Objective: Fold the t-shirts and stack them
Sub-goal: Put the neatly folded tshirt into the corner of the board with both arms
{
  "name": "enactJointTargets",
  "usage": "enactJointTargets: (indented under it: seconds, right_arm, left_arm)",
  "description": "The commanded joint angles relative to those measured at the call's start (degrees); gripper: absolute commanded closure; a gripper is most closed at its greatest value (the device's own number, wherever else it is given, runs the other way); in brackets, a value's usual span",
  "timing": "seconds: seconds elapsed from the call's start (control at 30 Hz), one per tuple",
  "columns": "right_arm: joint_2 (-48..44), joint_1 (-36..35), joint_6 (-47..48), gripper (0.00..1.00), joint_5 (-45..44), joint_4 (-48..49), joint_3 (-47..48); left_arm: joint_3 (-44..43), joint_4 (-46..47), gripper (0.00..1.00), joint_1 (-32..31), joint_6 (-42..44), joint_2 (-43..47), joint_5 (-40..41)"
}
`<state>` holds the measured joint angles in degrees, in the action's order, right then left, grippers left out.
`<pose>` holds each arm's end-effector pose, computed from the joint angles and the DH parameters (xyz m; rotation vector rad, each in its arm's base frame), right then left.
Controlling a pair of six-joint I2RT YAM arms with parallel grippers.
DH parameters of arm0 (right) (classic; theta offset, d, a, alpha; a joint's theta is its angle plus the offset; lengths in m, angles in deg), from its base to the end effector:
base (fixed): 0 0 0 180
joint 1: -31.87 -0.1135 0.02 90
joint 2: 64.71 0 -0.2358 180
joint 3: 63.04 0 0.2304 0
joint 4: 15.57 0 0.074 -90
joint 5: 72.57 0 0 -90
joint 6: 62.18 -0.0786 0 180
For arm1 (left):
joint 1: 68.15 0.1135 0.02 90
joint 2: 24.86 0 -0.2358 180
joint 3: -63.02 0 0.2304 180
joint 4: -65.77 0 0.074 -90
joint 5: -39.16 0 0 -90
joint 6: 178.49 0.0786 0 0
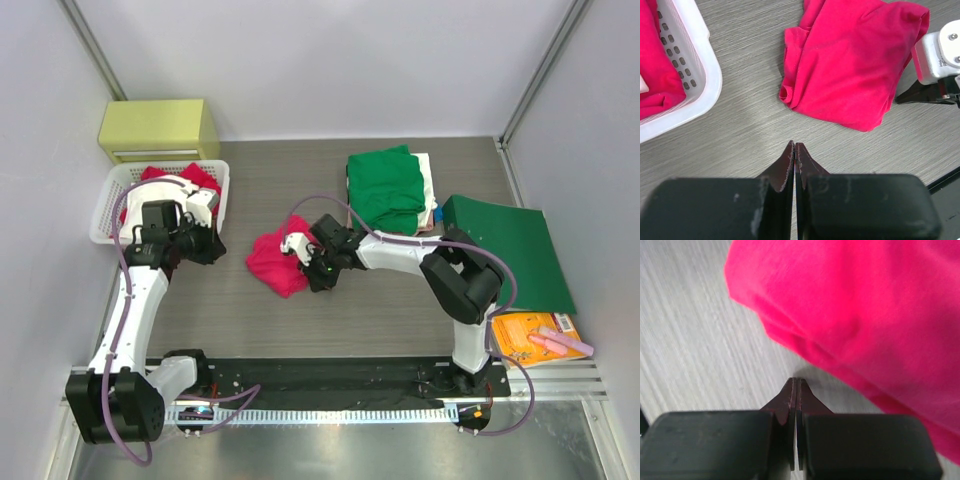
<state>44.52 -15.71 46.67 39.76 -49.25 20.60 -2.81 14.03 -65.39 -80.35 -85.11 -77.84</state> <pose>0.2346 0.3010 0.1105 -1.5639 2.1275 0.6839 0.2335 -0.0245 0.2367 0.3301 2.2884 -0.4621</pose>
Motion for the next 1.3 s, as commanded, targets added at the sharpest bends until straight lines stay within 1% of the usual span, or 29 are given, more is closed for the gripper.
enactJointTargets:
  seconds: [0.0,0.07,0.1,0.2,0.27,0.3,0.4,0.43,0.47,0.5,0.53,0.57,0.6,0.63,0.67,0.7,0.73,0.77,0.8,0.83,0.93,0.97,1.03,1.07,1.13,1.17,1.2,1.23,1.27]
  right_arm:
    - [-3.32,-0.33,-0.13,0.99,0.26,0.66,-1.41]
    - [-4.37,-0.33,-0.04,0.99,-0.26,0.66,-0.35]
    - [-5.16,-0.33,0.31,0.99,-0.44,0.4,0.08]
    - [-9.81,-0.33,0.92,0.99,-1.4,-1.18,2.11]
    - [-15.61,-0.33,2.15,0.99,-3.86,-2.06,2.46]
    - [-17.89,-0.33,2.85,0.99,-5.44,-2.5,2.46]
    - [-25.89,-0.33,9.08,0.98,-18.5,-2.95,1.76]
    - [-27.65,-0.33,13.19,0.91,-29.08,-1.99,-0.16]
    - [-30.89,0.45,15.66,0.84,-33.36,1.33,-1.83]
    - [-32.14,1.33,17.34,0.74,-37.23,4.06,-3.93]
    - [-33.72,3.17,17.88,0.5,-40.31,6.96,-7.96]
    - [-34.86,5.36,15.97,0.39,-40.0,10.9,-9.3]
    - [-36.79,12.95,12.65,0.21,-35.73,11.55,-10.19]
    - [-37.07,17.55,7.31,0.17,-29.51,11.21,-10.02]
    - [-36.9,22.04,-1.1,0.17,-13.09,9.12,-9.85]
    - [-35.5,28.26,-3.71,0.17,-7.44,8.05,-9.58]
    - [-34.71,28.58,-4.26,0.17,-4.51,4.56,-8.54]
    - [-33.92,28.41,-3.91,0.17,-2.22,3.22,-8.18]
    - [-32.78,28.41,-4.17,0.17,-1.59,2.6,-8.0]
    - [-32.42,28.41,-4.52,0.17,-1.32,2.42,-8.08]
    - [-31.02,28.41,-4.79,0.17,0.87,1.72,-7.57]
    - [-30.75,28.41,-4.62,0.17,2.09,1.19,-7.12]
    - [-30.05,28.5,-4.7,0.18,6.84,-0.21,-5.8]
    - [-29.87,28.41,-4.88,0.18,8.59,-0.39,-5.54]
    - [-28.99,28.32,-5.05,0.2,8.71,0.13,-5.19]
    - [-28.64,28.41,-4.88,0.2,7.92,0.13,-5.27]
    - [-28.29,28.41,-4.01,0.2,7.56,0.13,-5.45]
    - [-27.5,28.32,-4.0,0.2,7.29,0.39,-5.8]
    - [-27.14,28.41,-4.17,0.25,8.08,0.66,-6.06]
  left_arm:
    - [-0.06,1.31,1.0,0.31,0.56,0.13,-1.03]
    - [0.11,0.96,1.0,0.4,0.38,0.31,-1.47]
    - [0.64,0.7,1.0,0.31,0.21,0.22,-3.39]
    - [0.73,-1.85,1.0,0.4,1.44,-0.22,-8.31]
    - [0.47,-2.73,1.0,0.31,1.7,-0.57,-11.13]
    - [0.38,-2.64,1.0,0.4,1.53,-0.31,-11.4]
    - [1.25,-0.89,1.0,0.31,0.91,1.88,-10.09]
    - [1.61,-0.19,1.0,0.4,0.74,2.67,-9.13]
    - [1.96,1.47,1.0,0.4,0.56,4.68,-6.94]
    - [2.83,2.18,1.0,0.4,0.04,5.48,-5.88]
    - [3.19,2.89,1.0,0.4,-0.23,6.28,-4.91]
    - [3.45,3.85,1.0,0.4,-0.49,6.98,-3.25]
    - [3.72,3.95,1.0,0.31,-0.93,6.9,-2.88]
    - [3.55,3.95,1.0,0.31,-1.37,6.38,-3.05]
    - [2.41,2.12,0.99,0.31,-1.29,5.68,-5.32]
    - [1.53,0.62,0.98,0.4,-0.85,3.49,-7.6]
    - [0.3,-1.05,0.96,0.31,-0.06,2.25,-9.8]
    - [-2.49,-5.06,0.98,0.14,0.21,0.59,-12.17]
    - [-3.74,-6.84,0.98,-0.13,0.38,-1.87,-17.5]
    - [-4.71,-8.86,0.98,-0.39,0.47,-3.11,-19.56]
    - [-6.56,-9.84,0.91,-1.09,0.03,-5.14,-25.28]
    - [-7.0,-10.2,0.81,-1.18,0.12,-5.49,-26.25]
    - [-6.65,-10.47,0.71,-1.88,0.3,-6.02,-28.62]
    - [-5.78,-10.47,0.59,-1.97,0.47,-5.93,-29.33]
    - [-4.9,-10.29,0.53,-2.24,0.82,-5.41,-28.47]
    - [-4.11,-10.03,0.47,-2.24,0.91,-5.14,-27.67]
    - [-3.67,-9.85,0.44,-2.24,1.0,-4.79,-27.14]
    - [-2.79,-9.33,0.38,-2.24,0.91,-4.09,-26.79]
    - [-2.61,-9.32,0.36,-2.24,0.65,-3.65,-26.87]
